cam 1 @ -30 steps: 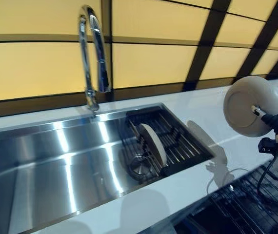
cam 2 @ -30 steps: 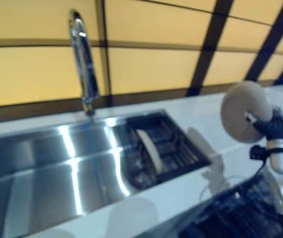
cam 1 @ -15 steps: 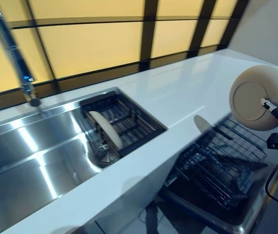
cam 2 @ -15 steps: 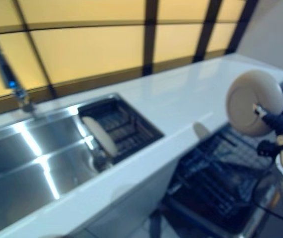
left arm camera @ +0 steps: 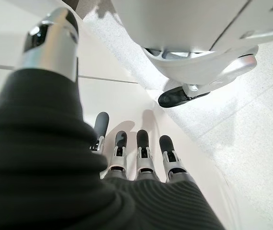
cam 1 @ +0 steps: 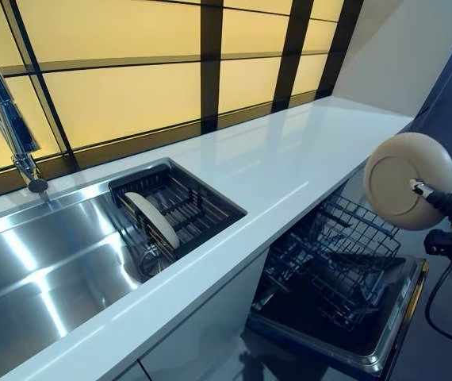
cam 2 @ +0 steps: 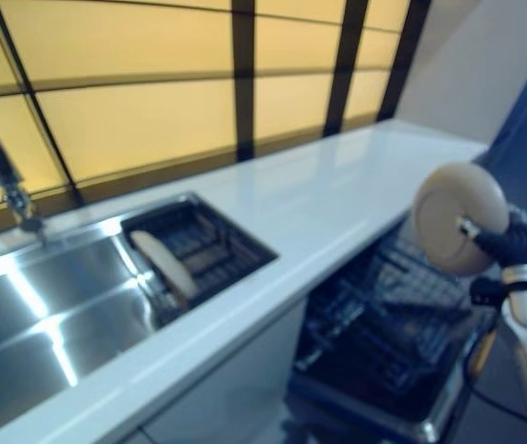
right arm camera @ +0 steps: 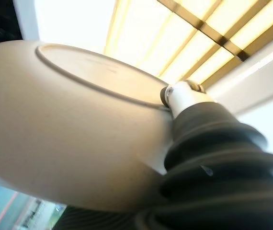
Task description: Take plates into dishwasher
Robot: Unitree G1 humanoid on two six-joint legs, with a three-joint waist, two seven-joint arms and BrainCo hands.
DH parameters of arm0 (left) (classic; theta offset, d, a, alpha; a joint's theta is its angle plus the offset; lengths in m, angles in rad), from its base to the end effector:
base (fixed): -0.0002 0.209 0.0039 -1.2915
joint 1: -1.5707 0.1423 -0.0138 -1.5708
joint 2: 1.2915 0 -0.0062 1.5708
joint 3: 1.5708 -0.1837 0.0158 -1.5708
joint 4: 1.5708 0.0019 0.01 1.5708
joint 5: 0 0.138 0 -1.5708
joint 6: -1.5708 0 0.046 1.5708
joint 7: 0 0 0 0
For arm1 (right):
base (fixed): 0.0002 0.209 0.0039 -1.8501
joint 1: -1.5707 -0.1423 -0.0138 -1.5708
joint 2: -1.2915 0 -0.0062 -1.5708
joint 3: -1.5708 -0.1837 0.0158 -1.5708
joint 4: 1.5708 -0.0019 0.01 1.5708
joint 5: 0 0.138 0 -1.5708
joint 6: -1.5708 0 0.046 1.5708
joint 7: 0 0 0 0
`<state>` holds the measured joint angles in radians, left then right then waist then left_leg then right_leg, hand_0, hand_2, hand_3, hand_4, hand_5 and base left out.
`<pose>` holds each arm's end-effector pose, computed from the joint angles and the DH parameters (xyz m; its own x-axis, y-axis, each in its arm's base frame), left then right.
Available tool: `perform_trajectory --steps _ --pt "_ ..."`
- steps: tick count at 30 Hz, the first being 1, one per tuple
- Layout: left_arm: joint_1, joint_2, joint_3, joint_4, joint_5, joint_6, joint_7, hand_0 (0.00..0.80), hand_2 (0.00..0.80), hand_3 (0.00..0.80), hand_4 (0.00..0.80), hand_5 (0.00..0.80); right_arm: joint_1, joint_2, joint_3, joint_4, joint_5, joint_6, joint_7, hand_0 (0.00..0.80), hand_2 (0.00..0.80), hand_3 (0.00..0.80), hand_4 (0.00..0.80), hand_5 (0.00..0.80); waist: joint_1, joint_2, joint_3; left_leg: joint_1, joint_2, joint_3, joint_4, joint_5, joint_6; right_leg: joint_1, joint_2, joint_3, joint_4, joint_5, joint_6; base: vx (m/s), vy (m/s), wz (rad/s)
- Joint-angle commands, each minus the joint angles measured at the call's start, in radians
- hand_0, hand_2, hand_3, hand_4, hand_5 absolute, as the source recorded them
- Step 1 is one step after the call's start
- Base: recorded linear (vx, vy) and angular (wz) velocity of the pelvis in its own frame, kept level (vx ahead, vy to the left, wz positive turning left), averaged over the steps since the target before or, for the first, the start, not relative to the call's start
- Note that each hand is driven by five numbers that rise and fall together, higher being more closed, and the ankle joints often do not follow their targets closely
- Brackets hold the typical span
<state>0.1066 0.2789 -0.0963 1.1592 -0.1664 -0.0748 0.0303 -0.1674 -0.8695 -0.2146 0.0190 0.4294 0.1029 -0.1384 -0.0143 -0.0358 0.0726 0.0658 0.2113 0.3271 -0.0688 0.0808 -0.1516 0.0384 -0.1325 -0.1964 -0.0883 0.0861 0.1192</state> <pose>0.0474 0.2408 -0.1125 0.3667 0.2538 -0.8951 -0.0740 0.9670 0.2439 0.2216 -0.3163 0.1753 0.9253 -0.2728 0.2635 0.3540 0.8706 -0.3416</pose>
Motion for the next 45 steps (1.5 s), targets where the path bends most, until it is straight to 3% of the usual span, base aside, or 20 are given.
perform_trajectory --steps 1,5,10,19,29,35,45 --pt "-0.092 0.055 0.006 0.0 0.015 -0.055 0.031 0.0 0.0 0.0 0.0 0.0 -0.036 0.007 -0.006 -0.021 -0.049 -0.041 0.021 0.8 0.8 0.8 0.8 0.8 -0.017 -0.021 0.022 -0.082 -0.004 -0.012 0.042 0.016 0.013 0.052 0.006 -0.035 0.046 -0.08 -0.001 0.002 -0.035 0.0" --pt "-0.096 0.061 0.002 -0.003 0.018 -0.051 0.031 0.0 0.0 0.0 0.0 0.0 -0.021 0.012 0.009 -0.001 -0.111 -0.035 0.043 0.8 0.8 0.8 0.8 0.8 -0.023 -0.015 0.031 -0.08 0.0 -0.015 0.041 0.017 0.011 0.037 0.011 -0.035 0.055 -0.08 -0.005 -0.003 -0.047 -0.01" --pt "-0.12 0.077 -0.007 -0.018 0.013 -0.041 0.035 0.0 0.0 0.0 0.0 0.0 -0.009 0.0 0.044 0.01 -0.293 -0.062 0.022 0.8 0.8 0.8 0.8 0.8 -0.029 -0.006 0.055 -0.092 0.006 -0.029 0.048 0.022 0.007 0.0 0.018 -0.029 0.081 -0.082 -0.01 -0.037 -0.059 0.01" --pt "-0.126 0.076 -0.003 -0.064 0.013 -0.031 0.041 0.0 0.0 0.0 0.0 0.0 0.049 -0.028 0.07 -0.049 -0.626 -0.034 -0.028 0.8 0.8 0.8 0.8 0.8 -0.037 0.011 0.077 -0.098 0.011 -0.035 0.045 0.03 0.006 -0.017 0.02 -0.02 0.102 -0.087 -0.006 -0.034 -0.02 0.01" --pt "-0.111 0.071 0.004 -0.07 0.032 -0.025 0.031 0.0 0.0 0.0 0.0 0.0 0.116 -0.047 0.078 -0.051 -0.9 -0.067 -0.069 0.8 0.8 0.8 0.8 0.8 -0.037 0.023 0.074 -0.085 0.014 -0.033 0.046 0.03 0.004 0.002 0.015 -0.025 0.101 -0.092 0.0 0.0 0.0 0.0" --pt "-0.106 0.071 0.009 -0.072 0.045 -0.021 0.025 0.0 0.0 0.0 0.0 0.0 0.131 -0.05 0.095 -0.042 -0.933 -0.089 -0.067 0.8 0.8 0.8 0.8 0.8 -0.035 0.023 0.072 -0.079 0.012 -0.032 0.043 0.03 0.003 0.014 0.015 -0.027 0.094 -0.093 0.002 0.0 0.0 0.0" --pt "-0.104 0.072 0.004 -0.091 0.061 -0.011 0.01 0.0 0.0 0.0 0.0 0.0 0.128 -0.014 0.147 -0.072 -0.816 -0.107 0.076 0.8 0.8 0.8 0.8 0.8 -0.032 0.026 0.073 -0.066 0.008 -0.035 0.041 0.028 0.002 0.023 0.01 -0.034 0.092 -0.094 0.003 0.0 0.0 0.0"
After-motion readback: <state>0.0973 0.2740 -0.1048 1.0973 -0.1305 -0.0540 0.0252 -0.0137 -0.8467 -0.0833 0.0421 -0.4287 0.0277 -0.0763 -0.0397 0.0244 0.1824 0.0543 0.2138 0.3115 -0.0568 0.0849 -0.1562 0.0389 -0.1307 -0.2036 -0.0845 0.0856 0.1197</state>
